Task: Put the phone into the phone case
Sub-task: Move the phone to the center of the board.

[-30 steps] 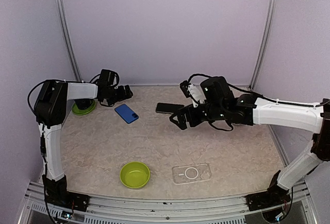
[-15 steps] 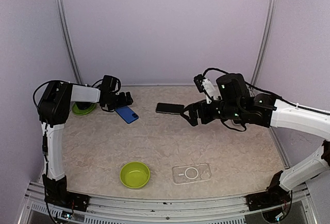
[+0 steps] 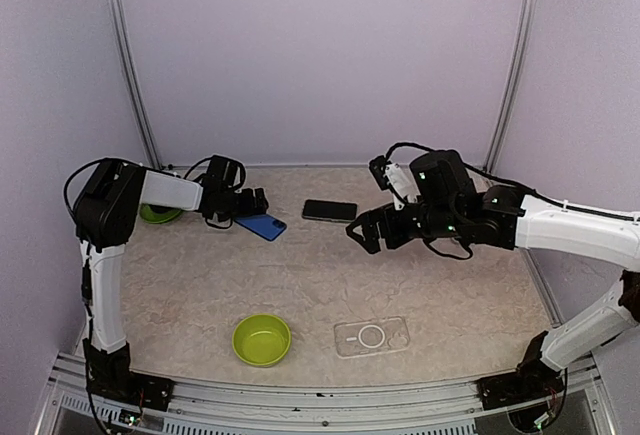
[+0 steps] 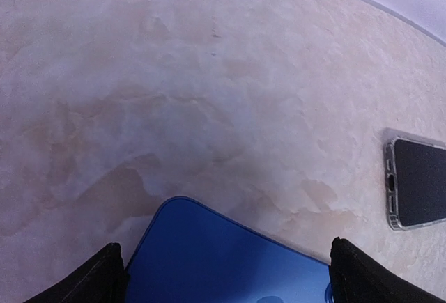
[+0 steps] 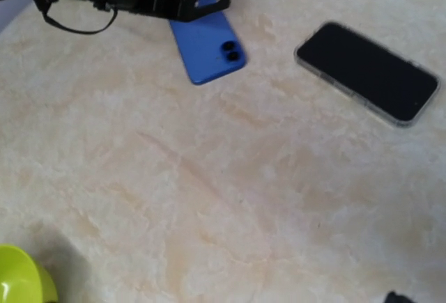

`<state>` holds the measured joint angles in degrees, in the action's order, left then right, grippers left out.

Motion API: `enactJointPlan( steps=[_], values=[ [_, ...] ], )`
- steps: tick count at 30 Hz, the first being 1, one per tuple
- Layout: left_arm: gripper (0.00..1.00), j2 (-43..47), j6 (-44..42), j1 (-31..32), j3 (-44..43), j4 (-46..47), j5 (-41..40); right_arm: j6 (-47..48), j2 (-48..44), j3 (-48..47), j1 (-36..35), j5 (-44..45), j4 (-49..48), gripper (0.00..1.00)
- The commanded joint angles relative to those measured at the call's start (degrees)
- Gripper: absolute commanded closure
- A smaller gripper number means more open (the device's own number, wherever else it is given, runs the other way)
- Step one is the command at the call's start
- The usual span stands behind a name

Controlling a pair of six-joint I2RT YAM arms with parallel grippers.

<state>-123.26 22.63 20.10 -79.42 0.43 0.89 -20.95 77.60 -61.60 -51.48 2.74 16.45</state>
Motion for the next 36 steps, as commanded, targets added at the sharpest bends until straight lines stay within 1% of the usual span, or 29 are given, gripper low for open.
enactJointPlan(
  steps=[1, 4, 8, 13, 16, 20, 25, 28, 30, 33, 36],
  values=[
    [0.01, -0.31, -0.14, 3.92, 2.6, -3.62, 2.14, 2.32, 2.39, -0.03, -0.02, -2.54, -1.77, 0.0],
    [0.01, 0.02, -0.79, 5.18, 3.9, -2.35, 3.4, 7.19, 4.93, -0.33, -0.02, -4.5, -2.96, 0.0],
    [0.02, -0.55, -2.08, 6.06, 3.41, -2.7, 3.8, 13.95, 10.23, -2.31, 0.36, -5.1, -3.44, 0.0],
    [0.06, -1.98, -3.86, 7.41, 2.92, -2.87, 4.48, 19.56, 18.45, -7.44, 1.56, -7.8, -4.7, 0.0],
    [0.07, -2.33, -4.0, 7.89, 3.5, -2.47, 5.57, 22.98, 24.5, -12.27, 2.54, -9.14, -4.57, 0.0],
    [0.08, -1.69, -3.15, 8.74, 4.9, -1.81, 6.45, 23.34, 33.41, -19.42, 3.62, -9.35, -2.66, 0.0],
    [0.09, 1.19, 0.74, 9.63, 9.46, 2.3, 9.18, 22.16, 40.81, -25.84, 3.63, -9.16, -2.54, 0.0],
    [0.1, 3.37, 3.48, 10.25, 12.85, 4.52, 9.89, 21.08, 44.19, -28.77, 3.65, -9.74, -2.53, 0.0],
    [0.1, 4.63, 3.83, 10.63, 14.82, 5.96, 9.75, 21.1, 45.92, -29.7, 3.65, -10.44, -3.19, 0.0],
    [0.09, 5.31, 2.64, 10.52, 15.07, 5.58, 8.1, 22.4, 48.52, -31.33, 3.66, -9.96, -3.6, 0.0],
    [0.09, 4.9, 2.15, 9.8, 14.07, 5.41, 7.43, 25.38, 50.76, -33.7, 3.9, -8.78, -1.75, 0.0]
  ],
)
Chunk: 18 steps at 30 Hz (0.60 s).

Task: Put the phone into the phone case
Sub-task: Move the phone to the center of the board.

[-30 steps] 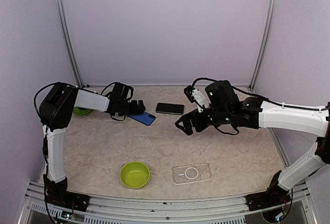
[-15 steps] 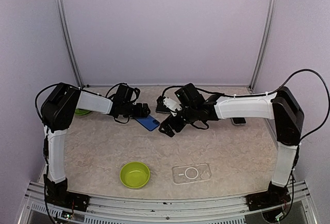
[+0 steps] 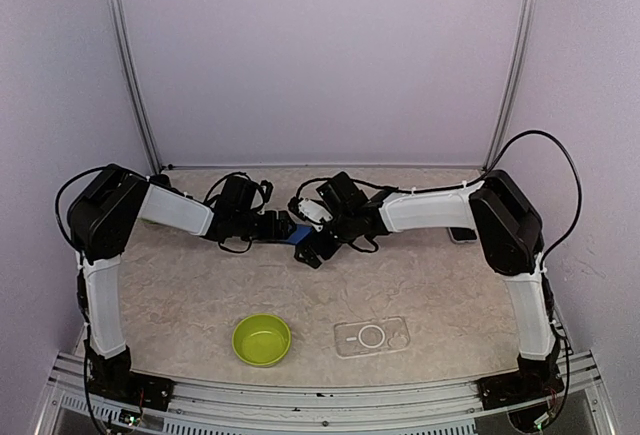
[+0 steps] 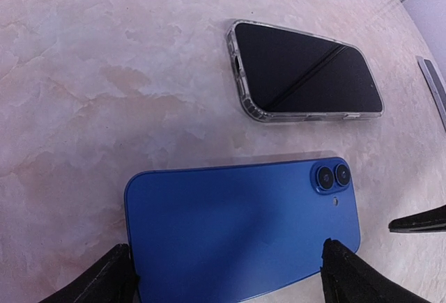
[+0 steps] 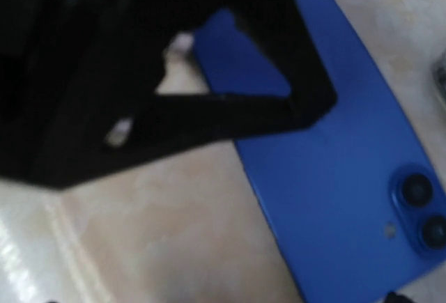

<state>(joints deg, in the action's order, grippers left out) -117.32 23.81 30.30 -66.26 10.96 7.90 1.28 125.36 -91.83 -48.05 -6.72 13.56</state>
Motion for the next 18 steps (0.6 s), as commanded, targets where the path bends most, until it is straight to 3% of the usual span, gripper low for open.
enactJointPlan(
  steps=[1, 8, 18],
  values=[
    [0.09, -1.34, 1.05, -0.64, 0.54, -4.97, 0.57, 3.72, 3.34, -3.94, 0.69, 0.74, 1.55, 0.0],
    [0.09, -3.73, 0.46, -0.77, -2.55, -4.6, 0.28, 6.01, 3.14, -5.91, 4.72, -3.96, 2.51, 0.0],
    [0.09, -5.73, 0.94, -0.82, -4.62, -2.66, 2.42, 8.72, 9.7, -16.22, 7.2, -9.2, 9.77, 0.0]
  ],
)
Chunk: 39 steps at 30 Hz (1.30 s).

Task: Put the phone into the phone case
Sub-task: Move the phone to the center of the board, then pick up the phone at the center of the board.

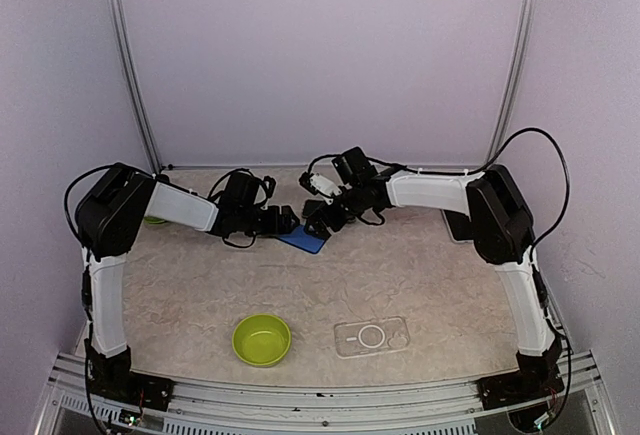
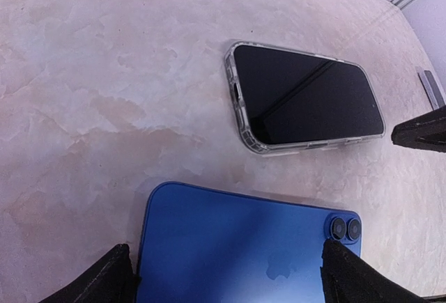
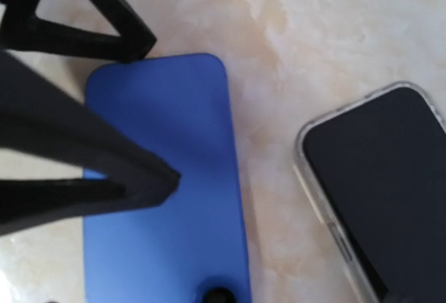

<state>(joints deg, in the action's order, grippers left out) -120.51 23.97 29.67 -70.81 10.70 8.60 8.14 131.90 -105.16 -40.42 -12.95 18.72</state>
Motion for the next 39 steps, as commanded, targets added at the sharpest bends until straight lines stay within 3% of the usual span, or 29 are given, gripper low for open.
enactJointPlan(
  steps=[1, 13, 25, 31, 39],
  values=[
    [0.09, -2.6, 0.89, -0.15, -0.15, -2.38, 1.79, 1.95, 3.53, -3.09, -0.43, -3.7, 4.67, 0.0],
    [0.08, -0.21, 2.31, -0.38, 1.44, -0.8, 2.65, 1.26, 6.5, -3.37, -0.68, -4.4, 3.91, 0.0],
    [0.08, -0.13, 4.56, -0.66, 2.79, 0.15, 3.66, 4.7, 9.13, -4.73, -2.14, 1.61, 5.6, 0.01],
    [0.07, 3.87, 8.21, -0.85, 5.14, -1.2, 2.38, 7.64, 10.33, -5.89, -2.94, 2.56, 7.88, 0.09],
    [0.06, 16.39, 10.61, -0.84, 12.89, -3.16, -0.54, 10.02, 11.19, -7.79, -3.14, -0.92, 12.53, 0.2]
  ],
)
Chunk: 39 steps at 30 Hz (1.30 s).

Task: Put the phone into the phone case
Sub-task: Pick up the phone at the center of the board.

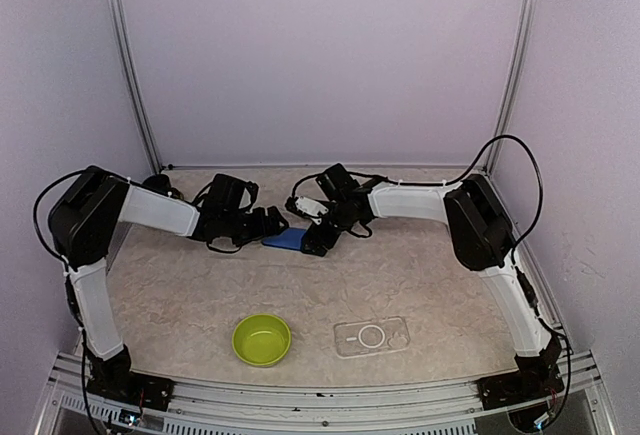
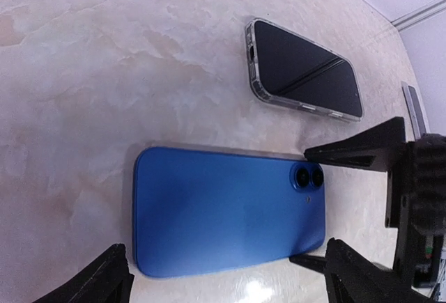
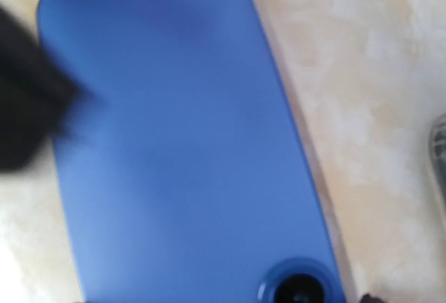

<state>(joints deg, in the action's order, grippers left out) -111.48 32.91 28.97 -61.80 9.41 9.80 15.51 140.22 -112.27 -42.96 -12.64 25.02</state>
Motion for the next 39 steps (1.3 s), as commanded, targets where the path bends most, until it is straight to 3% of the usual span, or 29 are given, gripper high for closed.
enactJointPlan(
  steps=[1, 4, 15, 23, 31, 39],
  values=[
    [0.06, 8.77, 1.83, -0.14, 5.06, -2.03, -1.98, 3.13, 2.82, -0.87, -0.63, -2.01, 6.87, 0.22],
    [0.05, 13.97, 2.11, -0.27, 8.0, -3.08, -2.98, 4.05, 2.12, -0.95, -0.63, -3.18, 8.11, 0.3],
    [0.04, 29.3, 2.59, 0.59, 15.91, -5.8, -3.7, 4.95, -1.21, 1.05, -0.61, -7.12, 11.05, 0.32],
    [0.04, 38.32, 3.89, 1.59, 20.45, -6.12, -4.12, 2.81, -8.05, 13.96, -1.55, -10.29, 7.27, 0.39],
    [0.04, 40.44, 3.68, 2.14, 21.71, -6.21, -5.05, 0.87, -13.68, 22.01, -3.17, -9.33, 4.38, 0.42],
    [0.04, 36.87, -0.92, 3.59, 18.95, -9.08, -6.69, -3.29, -14.36, 20.58, -2.35, -11.41, 2.09, 0.43]
  ],
)
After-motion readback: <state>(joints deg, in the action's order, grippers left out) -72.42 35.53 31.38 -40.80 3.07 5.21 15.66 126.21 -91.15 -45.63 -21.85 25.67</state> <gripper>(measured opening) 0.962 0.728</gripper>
